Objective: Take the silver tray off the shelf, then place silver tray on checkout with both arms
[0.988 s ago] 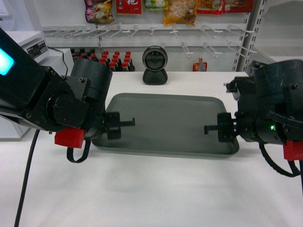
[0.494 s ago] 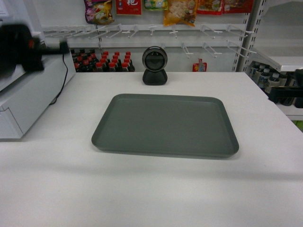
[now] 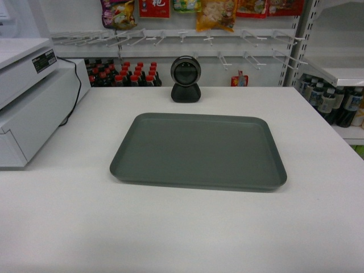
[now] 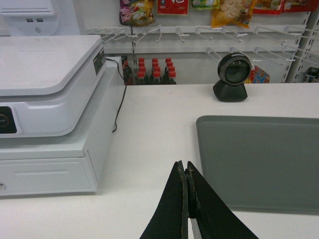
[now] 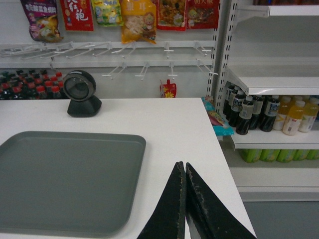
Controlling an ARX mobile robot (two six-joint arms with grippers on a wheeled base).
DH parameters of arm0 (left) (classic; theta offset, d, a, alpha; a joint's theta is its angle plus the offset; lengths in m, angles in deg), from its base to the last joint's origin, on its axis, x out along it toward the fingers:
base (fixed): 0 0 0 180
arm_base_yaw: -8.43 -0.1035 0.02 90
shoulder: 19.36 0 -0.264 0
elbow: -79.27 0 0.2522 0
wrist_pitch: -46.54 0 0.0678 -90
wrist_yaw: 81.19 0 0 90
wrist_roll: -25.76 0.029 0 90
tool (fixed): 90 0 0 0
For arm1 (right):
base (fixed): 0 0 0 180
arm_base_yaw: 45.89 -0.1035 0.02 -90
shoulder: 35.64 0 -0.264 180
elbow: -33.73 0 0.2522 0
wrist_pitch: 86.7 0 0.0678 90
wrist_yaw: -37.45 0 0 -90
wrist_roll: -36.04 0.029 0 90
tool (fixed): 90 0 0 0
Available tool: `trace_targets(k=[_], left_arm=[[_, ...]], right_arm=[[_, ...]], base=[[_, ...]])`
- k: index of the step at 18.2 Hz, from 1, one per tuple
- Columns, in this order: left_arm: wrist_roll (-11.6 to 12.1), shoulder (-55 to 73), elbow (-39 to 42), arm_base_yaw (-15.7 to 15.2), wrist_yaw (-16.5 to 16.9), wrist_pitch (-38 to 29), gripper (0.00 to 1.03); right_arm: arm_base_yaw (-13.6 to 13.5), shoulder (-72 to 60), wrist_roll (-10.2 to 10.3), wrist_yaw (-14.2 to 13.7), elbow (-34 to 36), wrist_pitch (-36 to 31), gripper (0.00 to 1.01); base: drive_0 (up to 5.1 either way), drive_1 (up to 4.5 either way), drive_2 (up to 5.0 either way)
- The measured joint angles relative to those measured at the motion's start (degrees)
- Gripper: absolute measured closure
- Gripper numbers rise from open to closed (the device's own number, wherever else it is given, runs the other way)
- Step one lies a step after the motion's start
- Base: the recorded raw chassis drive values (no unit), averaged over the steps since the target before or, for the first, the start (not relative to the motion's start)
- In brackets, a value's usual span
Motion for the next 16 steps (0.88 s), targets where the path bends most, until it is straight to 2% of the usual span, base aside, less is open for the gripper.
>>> trace_targets(k=[1, 2, 3, 4, 6, 16], left_arm=[[0.0, -2.69, 1.25, -0.44, 0.46, 0.59, 1.02], [0.0, -7.65, 2.82, -1.14, 1.2, 2.03, 1.02], [0.0, -10.19, 4.09, -1.62, 1.51, 3.72, 1.02], [0.04, -12.63, 5.51, -3.98, 4.94, 5.92, 1.02], [0.04, -18.36, 7.41, -5.79, 5.2, 9.29, 1.02], [0.04, -45.29, 11.1, -5.55, 5.64, 31.58, 1.02]], right_arm=[[0.81, 2.43, 0.0, 1.14, 1.38, 0.72, 0.98], [3.65, 6.27, -0.04, 3.34, 3.67, 2.91, 0.98], [4.07, 8.96, -0.02, 3.37, 5.16, 4.37, 0.98], [4.0, 11.72, -0.04, 3.54, 6.29, 6.08, 0.98], [4.0, 17.33, -0.02, 3.56, 7.98, 9.42, 0.98], [3.96, 44.44, -0.02, 3.72, 12.07, 31.63, 0.98]], base=[[0.0, 0.0, 0.0], [0.0, 0.0, 0.0], [0.0, 0.0, 0.0], [0.0, 0.0, 0.0], [0.0, 0.0, 0.0], [0.0, 0.0, 0.0]])
